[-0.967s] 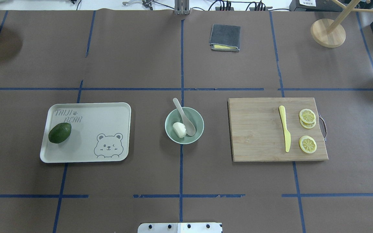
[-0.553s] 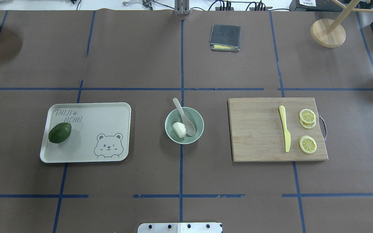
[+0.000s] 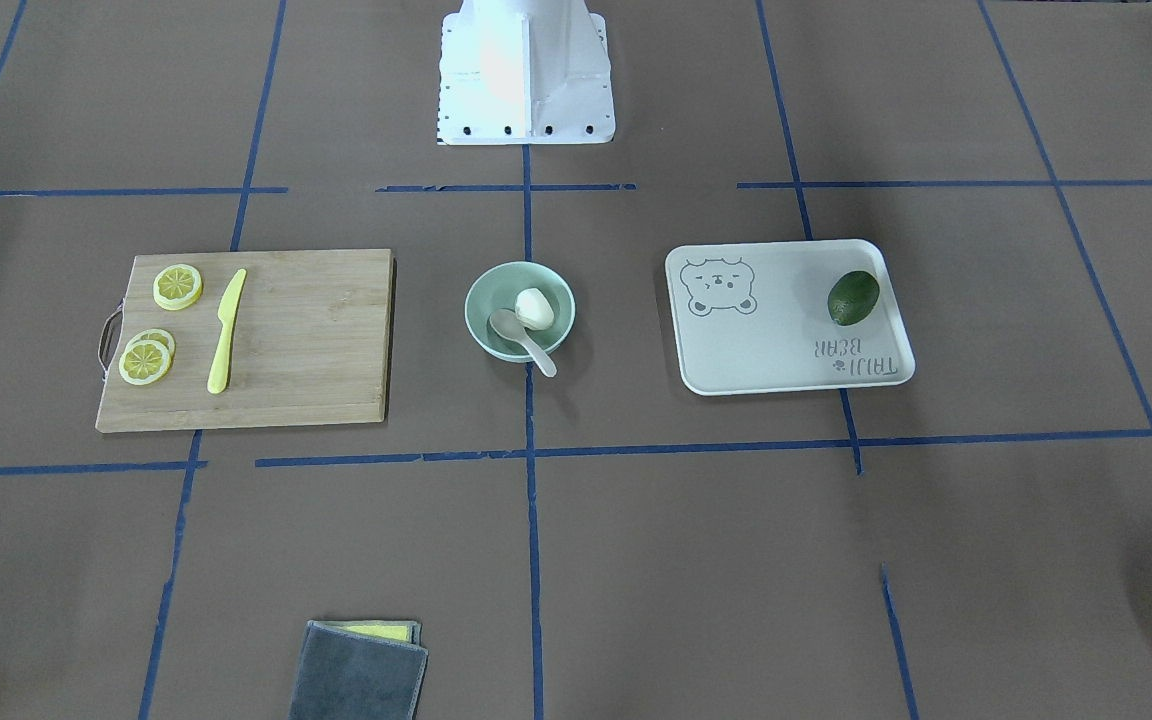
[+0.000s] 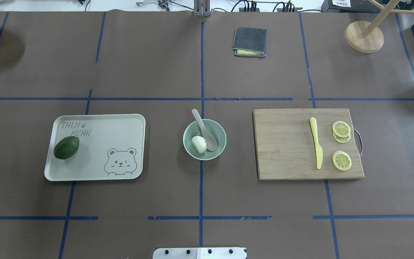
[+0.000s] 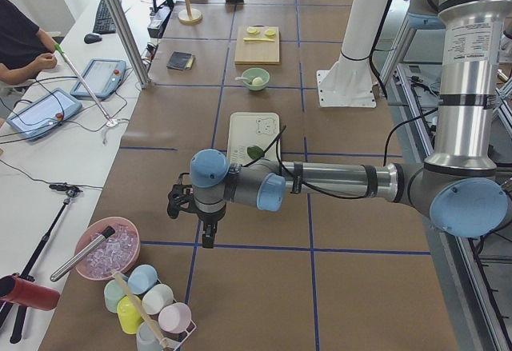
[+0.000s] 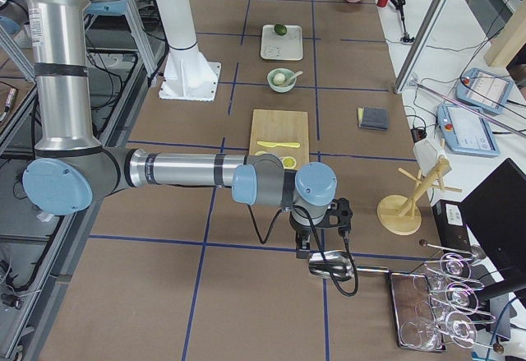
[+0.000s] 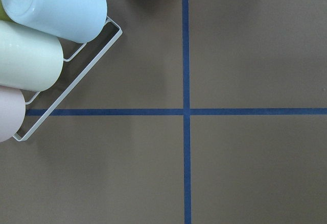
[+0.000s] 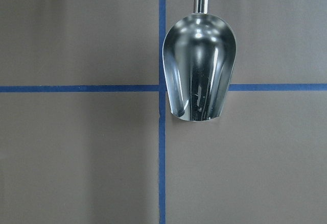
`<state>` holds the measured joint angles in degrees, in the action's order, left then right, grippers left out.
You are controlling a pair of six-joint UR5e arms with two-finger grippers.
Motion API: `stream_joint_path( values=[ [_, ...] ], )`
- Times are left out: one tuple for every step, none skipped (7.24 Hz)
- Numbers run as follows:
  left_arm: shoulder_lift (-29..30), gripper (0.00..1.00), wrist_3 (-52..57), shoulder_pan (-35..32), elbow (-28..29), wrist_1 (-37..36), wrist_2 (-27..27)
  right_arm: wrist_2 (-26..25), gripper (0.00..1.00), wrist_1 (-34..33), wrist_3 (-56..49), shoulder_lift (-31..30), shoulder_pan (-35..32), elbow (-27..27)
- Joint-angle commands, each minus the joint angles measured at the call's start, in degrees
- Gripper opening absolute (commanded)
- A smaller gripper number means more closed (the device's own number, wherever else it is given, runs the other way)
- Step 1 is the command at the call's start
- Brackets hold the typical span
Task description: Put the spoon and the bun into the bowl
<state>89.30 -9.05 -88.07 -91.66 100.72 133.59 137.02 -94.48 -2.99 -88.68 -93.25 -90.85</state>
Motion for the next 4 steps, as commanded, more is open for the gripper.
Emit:
stream_joint_path(
  values=[
    [0.0,1.00,0.0,0.0,0.1,0.0,0.0,0.0,1.00,0.0,0.0,0.0,0.0,-0.1],
    [0.0,1.00,0.0,0.0,0.2,0.0,0.0,0.0,1.00,0.1,0.0,0.0,0.0,0.0],
    [0.0,1.00,0.0,0.0,0.2,0.0,0.0,0.0,1.00,0.1,0.0,0.0,0.0,-0.1],
    [0.0,1.00,0.0,0.0,0.2,0.0,0.0,0.0,1.00,0.0,0.0,0.0,0.0,-0.4]
  ],
)
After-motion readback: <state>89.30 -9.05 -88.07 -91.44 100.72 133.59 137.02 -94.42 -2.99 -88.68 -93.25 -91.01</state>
